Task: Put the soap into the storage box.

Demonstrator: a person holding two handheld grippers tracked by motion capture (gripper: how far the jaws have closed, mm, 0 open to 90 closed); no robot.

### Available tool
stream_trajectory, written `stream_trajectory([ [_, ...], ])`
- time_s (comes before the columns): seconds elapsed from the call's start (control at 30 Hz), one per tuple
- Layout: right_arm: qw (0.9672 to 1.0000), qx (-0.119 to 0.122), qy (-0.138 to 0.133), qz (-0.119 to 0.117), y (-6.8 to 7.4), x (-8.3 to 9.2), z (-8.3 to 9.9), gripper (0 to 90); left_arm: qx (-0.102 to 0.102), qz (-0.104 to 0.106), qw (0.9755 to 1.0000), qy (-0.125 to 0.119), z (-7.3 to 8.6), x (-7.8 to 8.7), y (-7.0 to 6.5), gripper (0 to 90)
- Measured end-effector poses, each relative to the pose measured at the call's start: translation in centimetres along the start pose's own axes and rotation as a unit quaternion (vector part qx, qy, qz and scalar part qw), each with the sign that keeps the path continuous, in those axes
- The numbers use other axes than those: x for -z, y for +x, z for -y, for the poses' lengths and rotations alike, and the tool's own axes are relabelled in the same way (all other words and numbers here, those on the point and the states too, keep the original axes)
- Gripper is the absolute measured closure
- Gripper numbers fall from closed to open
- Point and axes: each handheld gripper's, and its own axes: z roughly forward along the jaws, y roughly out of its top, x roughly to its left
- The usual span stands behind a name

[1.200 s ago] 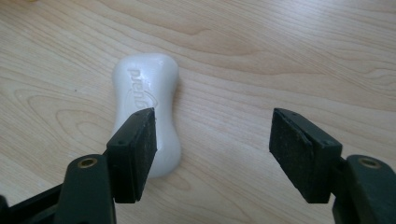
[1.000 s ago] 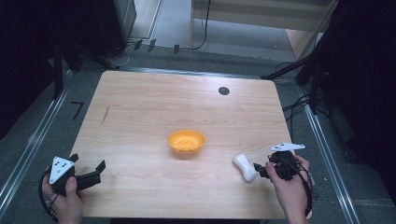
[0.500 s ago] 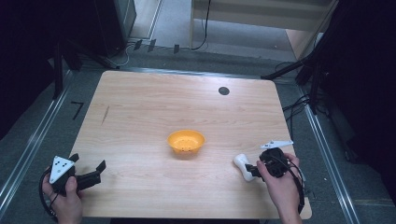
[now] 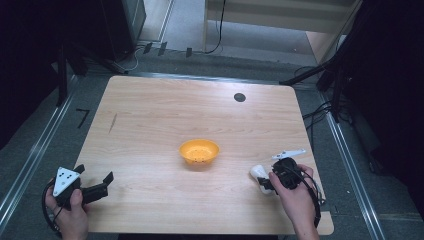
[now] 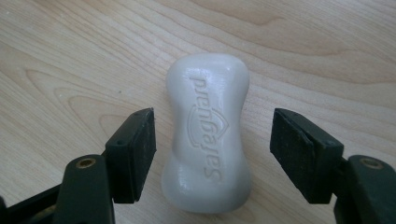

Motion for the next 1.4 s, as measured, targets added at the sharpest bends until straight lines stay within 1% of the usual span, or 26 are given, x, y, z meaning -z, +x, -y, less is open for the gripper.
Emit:
stream_trajectory([
  [0.23,1.0000,0.000,0.009,-0.002,0.2,-0.8,-0.2,32.8,0.000,0.000,1.0000,0.001,0.0,0.0,0.0,0.0],
  [0.3,1.0000,0.001,0.009,0.000,0.2,-0.9,-0.2,33.9,0.000,0.000,1.0000,0.001,0.0,0.0,0.0,0.0],
  [0.47,0.9999,0.003,0.014,-0.004,0.3,-1.4,-0.3,36.1,-0.001,0.000,1.0000,0.002,0.0,0.0,0.0,0.0],
  [0.53,0.9999,-0.001,0.016,-0.002,0.4,-1.5,-0.3,36.8,0.000,0.001,1.0000,0.000,0.0,0.0,0.0,0.0],
  [0.6,0.9998,0.003,0.017,-0.002,0.4,-1.7,-0.4,37.7,0.000,0.001,1.0000,0.002,0.0,0.0,0.0,0.0],
  [0.73,0.9998,0.000,0.020,-0.002,0.4,-1.9,-0.4,39.3,0.001,0.002,1.0000,0.001,0.0,0.0,0.0,0.0],
  [0.8,0.9997,0.004,0.022,-0.003,0.4,-2.1,-0.4,40.2,0.001,0.003,1.0000,0.002,0.0,0.0,0.0,0.0],
  [0.87,0.9997,0.003,0.025,-0.001,0.4,-2.3,-0.4,40.5,0.001,0.003,1.0000,0.002,0.0,0.0,0.0,0.0],
  [0.93,0.9996,0.007,0.027,0.001,0.5,-2.4,-0.5,40.8,0.002,0.003,1.0000,0.002,0.0,0.0,0.0,0.0],
  [1.4,0.9995,0.001,0.031,0.007,0.4,-2.8,-0.4,44.4,0.000,0.003,1.0000,0.003,0.0,0.0,0.0,0.0],
])
